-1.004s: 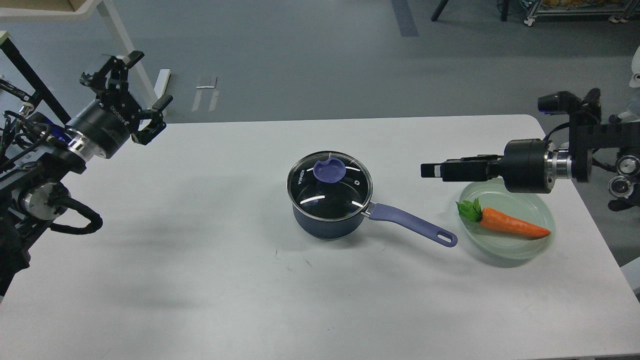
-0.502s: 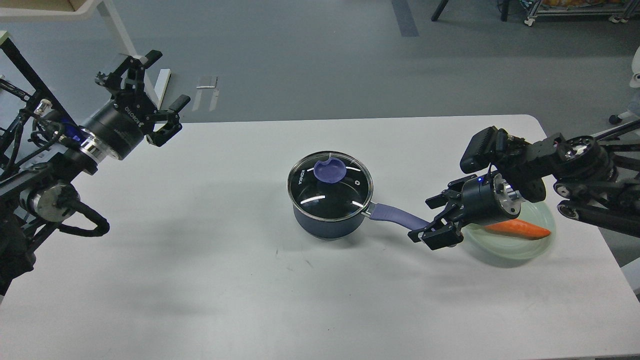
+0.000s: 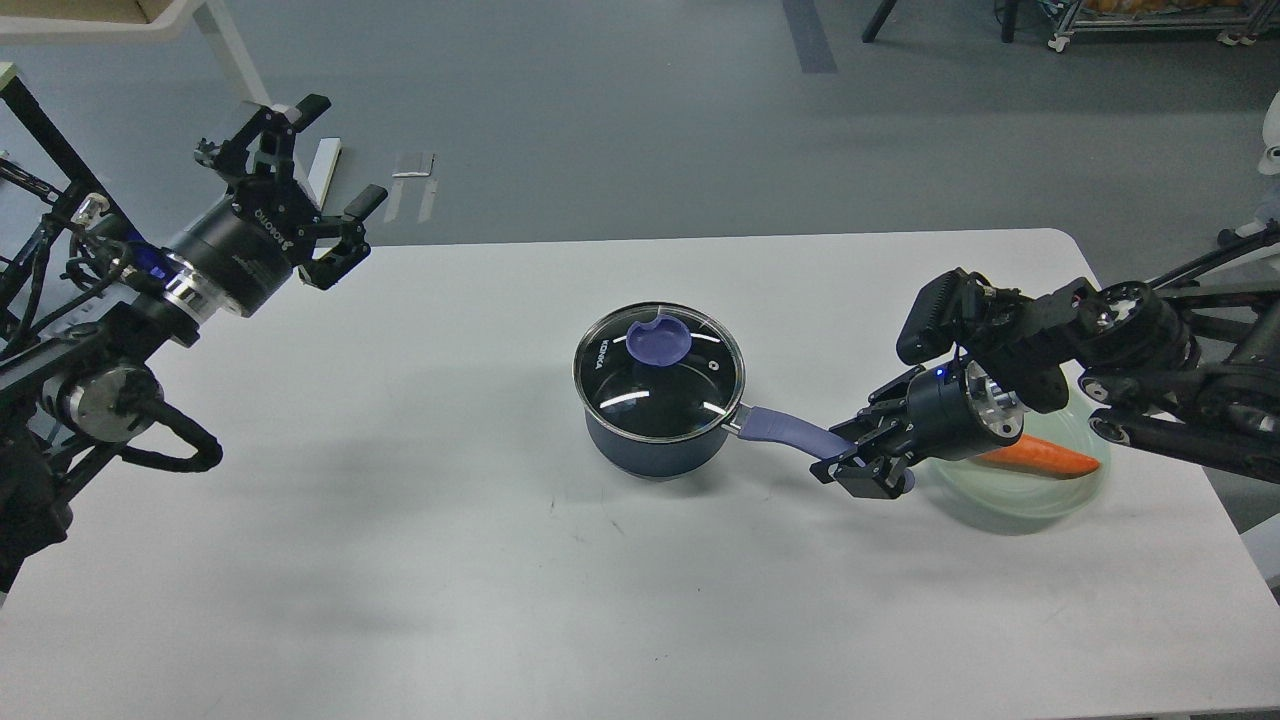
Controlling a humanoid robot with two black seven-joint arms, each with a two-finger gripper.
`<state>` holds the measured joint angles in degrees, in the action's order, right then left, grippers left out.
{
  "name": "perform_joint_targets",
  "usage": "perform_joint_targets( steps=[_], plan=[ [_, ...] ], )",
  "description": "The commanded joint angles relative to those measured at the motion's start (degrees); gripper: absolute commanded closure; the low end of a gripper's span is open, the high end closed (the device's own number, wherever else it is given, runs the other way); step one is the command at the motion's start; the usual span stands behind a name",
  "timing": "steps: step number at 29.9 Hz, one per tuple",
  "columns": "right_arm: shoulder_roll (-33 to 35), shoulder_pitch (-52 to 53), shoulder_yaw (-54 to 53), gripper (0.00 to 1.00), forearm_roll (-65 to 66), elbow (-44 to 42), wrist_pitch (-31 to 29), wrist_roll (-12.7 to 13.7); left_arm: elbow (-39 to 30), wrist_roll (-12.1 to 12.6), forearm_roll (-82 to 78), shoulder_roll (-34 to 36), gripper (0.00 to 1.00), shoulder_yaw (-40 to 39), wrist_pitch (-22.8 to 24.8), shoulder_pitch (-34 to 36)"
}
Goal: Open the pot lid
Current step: 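Move the right gripper down and grasp the purple saucepan handle, then reach the left gripper over the pot and grasp the purple lid knob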
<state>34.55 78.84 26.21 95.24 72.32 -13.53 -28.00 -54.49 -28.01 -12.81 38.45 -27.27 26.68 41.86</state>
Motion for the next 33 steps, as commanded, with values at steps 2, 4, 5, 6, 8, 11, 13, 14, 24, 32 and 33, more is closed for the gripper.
perform_joint_targets(
  steps=[2, 4, 5, 6, 8, 11, 13, 14, 24, 32, 33],
  plan=[
    [-0.27, 0.00, 0.07, 0.64, -0.05, -0.08, 0.00, 0.00, 0.00, 0.01, -0.02, -0.04, 0.01, -0.06, -0.04, 0.06],
    [-0.36, 0.00, 0.07, 0.65, -0.05, -0.17, 0.00, 0.00, 0.00, 0.01, -0.37, -0.04, 0.01, 0.03, -0.04, 0.06],
    [-0.36, 0.00, 0.07, 0.65, -0.05, -0.17, 0.00, 0.00, 0.00, 0.01, -0.89, -0.04, 0.01, 0.03, -0.04, 0.15],
    [-0.36, 0.09, 0.07, 0.66, -0.05, -0.17, 0.00, 0.00, 0.00, 0.01, -2.20, -0.04, 0.01, 0.03, 0.13, 0.23],
    [-0.36, 0.09, 0.07, 0.73, -0.05, -0.17, 0.00, 0.00, -0.17, 0.01, -6.93, -0.22, 0.01, -0.06, 0.13, 0.58],
    [-0.36, 0.09, 0.16, 0.74, -0.05, -0.25, 0.00, 0.00, -0.88, 0.01, -15.55, -0.75, 0.01, -0.32, 0.13, 1.64],
    [-0.36, 0.09, 0.16, 0.74, 0.03, -0.25, 0.00, 0.00, -1.67, 0.01, -22.05, -0.84, 0.01, -0.06, 0.04, 3.48],
    [-0.36, 0.09, 0.16, 0.74, -0.05, -0.25, 0.00, 0.00, -2.10, 0.01, -26.43, -0.92, 0.01, -0.23, -0.04, 4.36],
    [-0.36, 0.09, 0.24, 0.73, -0.05, -0.25, 0.00, 0.00, -10.45, 0.01, -72.83, -5.05, 0.01, 1.78, -12.77, 12.71],
    [-1.24, 0.00, 0.33, 0.73, -0.14, -0.87, 0.00, 0.00, -7.66, 0.01, -90.54, -13.22, 0.01, 18.56, -27.81, 19.22],
    [-1.41, 0.00, 0.51, 0.73, -0.14, -0.87, 0.09, 0.00, -6.25, 0.01, -91.15, -14.53, 0.01, 19.79, -28.51, 19.57]
  ],
)
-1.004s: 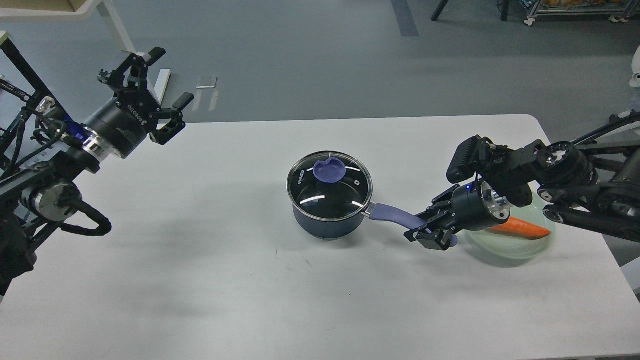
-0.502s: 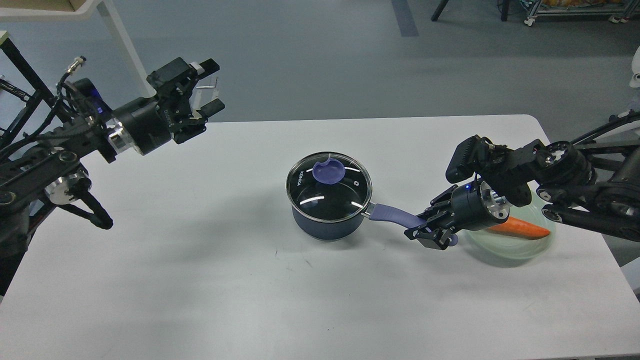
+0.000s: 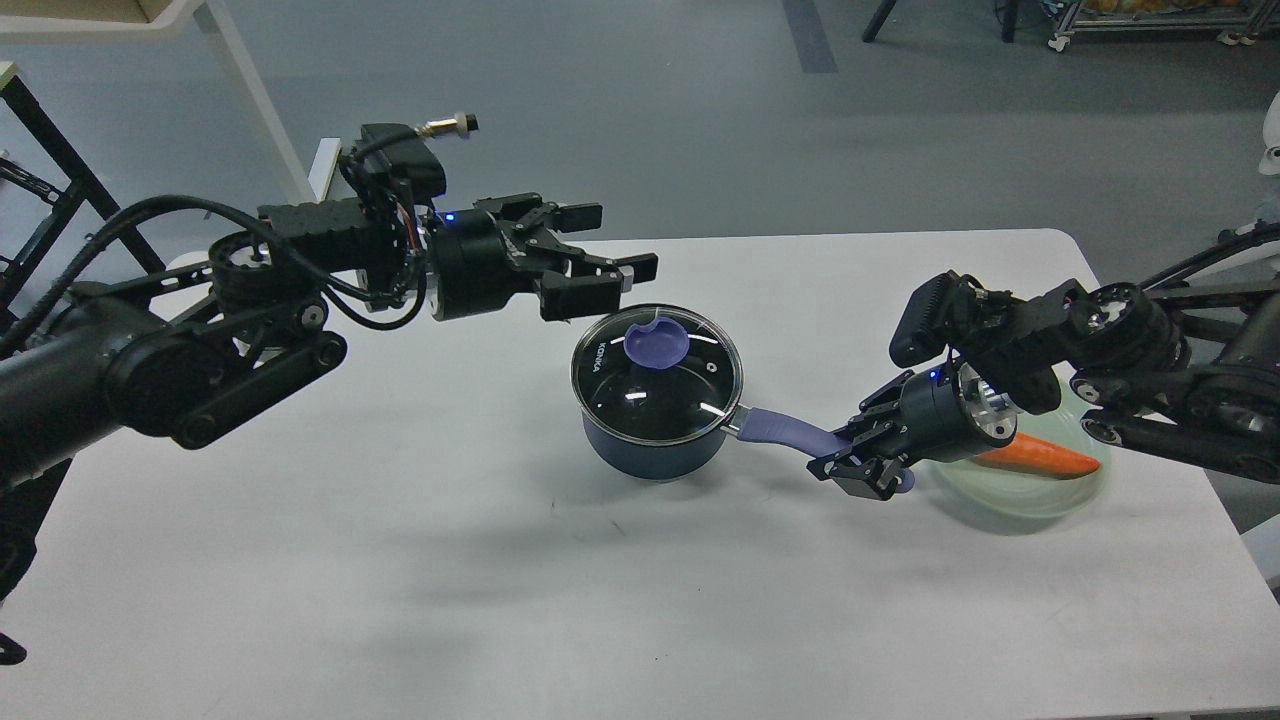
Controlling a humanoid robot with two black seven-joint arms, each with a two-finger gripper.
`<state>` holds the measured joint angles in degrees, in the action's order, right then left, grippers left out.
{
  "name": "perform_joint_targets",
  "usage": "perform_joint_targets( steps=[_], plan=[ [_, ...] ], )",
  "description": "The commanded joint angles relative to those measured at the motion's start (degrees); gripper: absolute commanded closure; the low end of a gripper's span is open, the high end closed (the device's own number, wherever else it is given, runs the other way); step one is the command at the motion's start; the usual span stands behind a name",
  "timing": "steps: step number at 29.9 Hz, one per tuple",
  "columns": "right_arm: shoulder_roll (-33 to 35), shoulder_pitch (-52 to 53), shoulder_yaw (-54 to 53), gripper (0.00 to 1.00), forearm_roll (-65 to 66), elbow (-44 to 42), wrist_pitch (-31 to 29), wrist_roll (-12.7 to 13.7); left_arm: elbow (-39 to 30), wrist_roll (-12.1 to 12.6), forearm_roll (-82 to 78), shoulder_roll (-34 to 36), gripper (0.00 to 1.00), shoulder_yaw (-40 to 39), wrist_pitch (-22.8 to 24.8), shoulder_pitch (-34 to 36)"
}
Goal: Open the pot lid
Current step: 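Reach the left gripper over the pot and grasp the purple lid knob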
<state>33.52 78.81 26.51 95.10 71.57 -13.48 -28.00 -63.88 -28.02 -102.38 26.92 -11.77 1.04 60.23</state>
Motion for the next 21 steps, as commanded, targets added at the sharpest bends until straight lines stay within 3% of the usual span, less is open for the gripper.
perform_joint_targets(
  steps=[1, 8, 21],
  plan=[
    [-0.65, 0.02, 0.47, 0.73, -0.09, -0.12, 0.03, 0.00, 4.45, 0.02, -2.64, -4.24, 0.01, 5.00, -3.50, 1.38],
    [-1.53, 0.02, 0.65, 0.73, -0.09, -0.30, 0.03, 0.00, 11.76, 0.02, -4.58, -9.87, 0.01, 5.53, -4.20, 0.59],
    [-1.53, 1.16, 0.65, 0.73, -0.26, -0.38, -0.06, 0.00, 12.81, 0.02, -4.58, -10.23, 0.01, 8.70, -5.43, -2.84]
  ],
)
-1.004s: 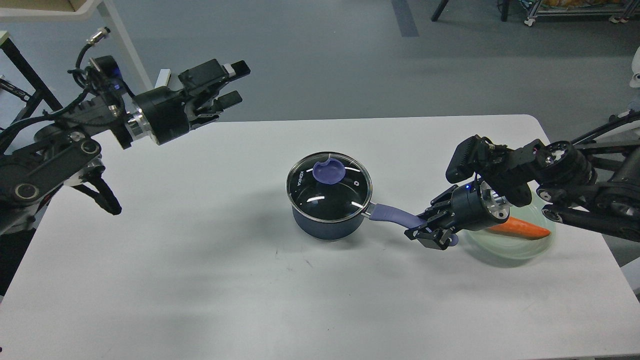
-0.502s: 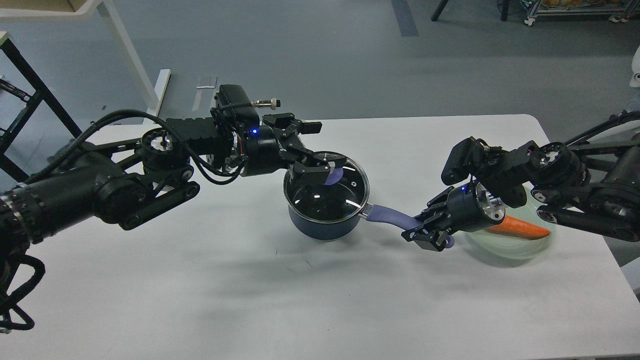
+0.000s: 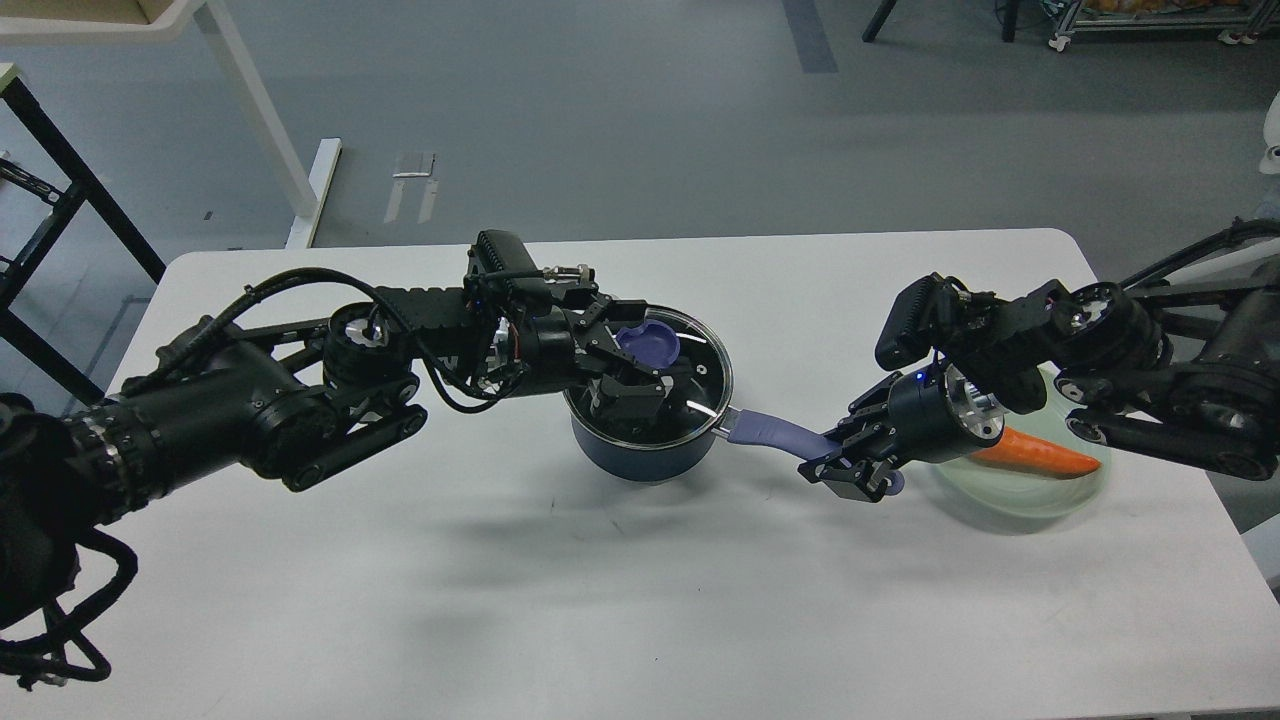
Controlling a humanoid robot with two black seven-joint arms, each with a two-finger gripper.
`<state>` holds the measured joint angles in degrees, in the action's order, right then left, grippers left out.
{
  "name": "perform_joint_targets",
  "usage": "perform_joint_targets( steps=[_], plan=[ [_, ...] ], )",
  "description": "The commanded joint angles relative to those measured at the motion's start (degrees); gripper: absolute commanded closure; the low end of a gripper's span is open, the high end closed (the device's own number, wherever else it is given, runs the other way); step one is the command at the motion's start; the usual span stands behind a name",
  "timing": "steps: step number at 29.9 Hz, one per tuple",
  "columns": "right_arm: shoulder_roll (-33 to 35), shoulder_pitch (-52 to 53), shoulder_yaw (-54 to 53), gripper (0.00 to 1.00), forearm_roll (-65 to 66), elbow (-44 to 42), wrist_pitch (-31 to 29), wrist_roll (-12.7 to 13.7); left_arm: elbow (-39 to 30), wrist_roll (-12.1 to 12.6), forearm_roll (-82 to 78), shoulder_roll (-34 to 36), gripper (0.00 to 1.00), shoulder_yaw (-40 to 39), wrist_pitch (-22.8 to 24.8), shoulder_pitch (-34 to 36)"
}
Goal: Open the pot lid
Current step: 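Reach the left gripper over the pot and grasp the purple lid knob, then lift the glass lid off the pot with the left gripper, moving it aside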
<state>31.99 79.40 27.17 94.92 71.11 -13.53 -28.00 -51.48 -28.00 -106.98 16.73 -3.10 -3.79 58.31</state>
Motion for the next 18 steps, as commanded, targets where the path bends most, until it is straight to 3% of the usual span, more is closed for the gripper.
perform_joint_targets(
  steps=[1, 11, 18],
  plan=[
    [0.01, 0.66, 0.07, 0.73, -0.09, 0.08, -0.09, 0.00, 0.51, 0.00, 0.01, -0.03, 0.01, 0.03, -0.86, -1.09],
    [0.01, 0.75, 0.08, 0.73, -0.09, 0.08, -0.09, 0.00, 2.00, 0.00, 0.80, -0.21, 0.04, 0.03, -1.83, -1.26],
    [0.01, 0.75, 0.08, 0.73, -0.09, 0.08, -0.09, 0.00, 2.00, 0.00, 0.36, -0.29, 0.28, 0.11, -1.83, -1.35]
  ],
)
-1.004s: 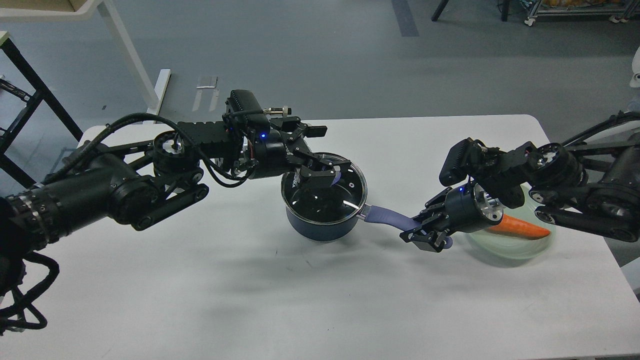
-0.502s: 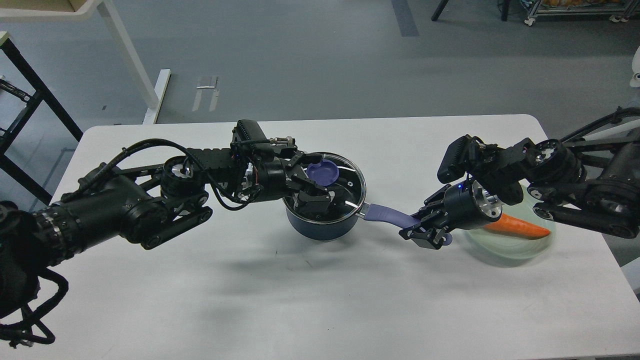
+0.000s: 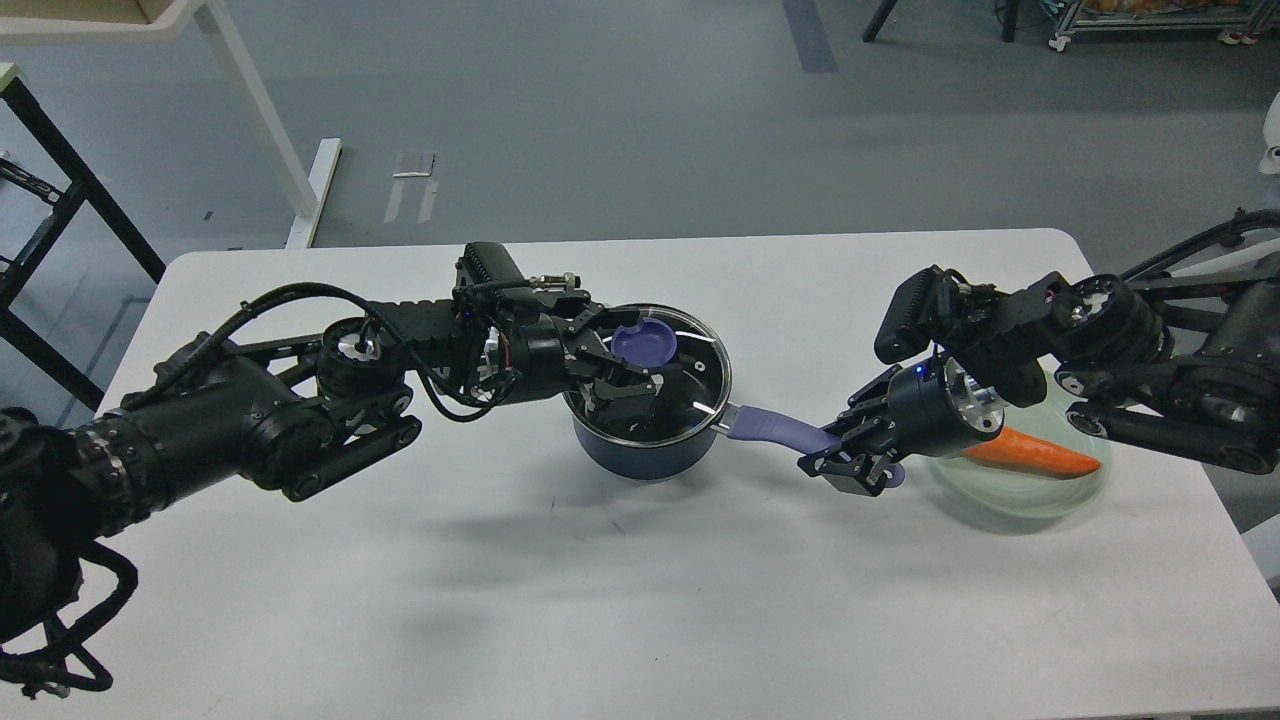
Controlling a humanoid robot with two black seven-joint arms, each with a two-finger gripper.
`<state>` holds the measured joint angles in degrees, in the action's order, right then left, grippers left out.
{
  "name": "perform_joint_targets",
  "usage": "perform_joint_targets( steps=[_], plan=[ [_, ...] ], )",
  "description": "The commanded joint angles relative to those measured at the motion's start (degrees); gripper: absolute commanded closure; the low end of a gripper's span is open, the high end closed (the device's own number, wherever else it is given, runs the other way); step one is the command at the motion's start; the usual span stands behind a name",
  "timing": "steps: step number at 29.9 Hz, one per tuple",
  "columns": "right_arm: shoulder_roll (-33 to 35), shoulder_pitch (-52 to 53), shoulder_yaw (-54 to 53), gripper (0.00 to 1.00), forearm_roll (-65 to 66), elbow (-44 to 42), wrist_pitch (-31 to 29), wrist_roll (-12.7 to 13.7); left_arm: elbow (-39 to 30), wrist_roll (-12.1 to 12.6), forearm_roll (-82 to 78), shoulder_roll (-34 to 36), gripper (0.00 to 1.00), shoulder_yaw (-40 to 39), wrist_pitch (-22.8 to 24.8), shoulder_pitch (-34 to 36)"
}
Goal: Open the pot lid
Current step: 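Lift the glass lid off the pot with the left gripper, moving it aside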
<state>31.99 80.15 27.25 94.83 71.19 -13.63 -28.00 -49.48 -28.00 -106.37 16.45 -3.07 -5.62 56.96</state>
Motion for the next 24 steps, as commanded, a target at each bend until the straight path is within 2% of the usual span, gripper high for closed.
perform_joint_targets(
  steps=[1, 8, 12, 15, 24],
  plan=[
    [0.00, 0.00, -0.01, 0.73, 0.01, 0.00, 0.00, 0.00, 0.00, 0.00, -0.24, -0.01, 0.32, 0.08, -0.09, -0.10],
    [0.09, 0.00, -0.01, 0.73, -0.17, 0.26, 0.00, 0.00, -0.79, 0.00, -0.15, 0.25, 0.65, -0.10, -0.10, 0.34],
    [0.62, 0.00, -0.01, 0.73, -0.17, 0.26, 0.00, 0.00, -2.54, 0.00, 0.11, 1.39, 0.65, -0.44, -0.18, 0.96],
    [0.71, 0.00, -0.01, 0.73, -0.17, 0.26, 0.00, 0.00, -5.09, 0.00, 0.20, 5.33, 0.65, -0.53, -0.18, 2.01],
    [0.88, 0.00, 0.26, 0.73, -0.17, 0.26, 0.09, 0.00, -15.20, 0.00, 3.71, 26.42, 0.63, -0.19, -0.36, 1.23]
  ],
)
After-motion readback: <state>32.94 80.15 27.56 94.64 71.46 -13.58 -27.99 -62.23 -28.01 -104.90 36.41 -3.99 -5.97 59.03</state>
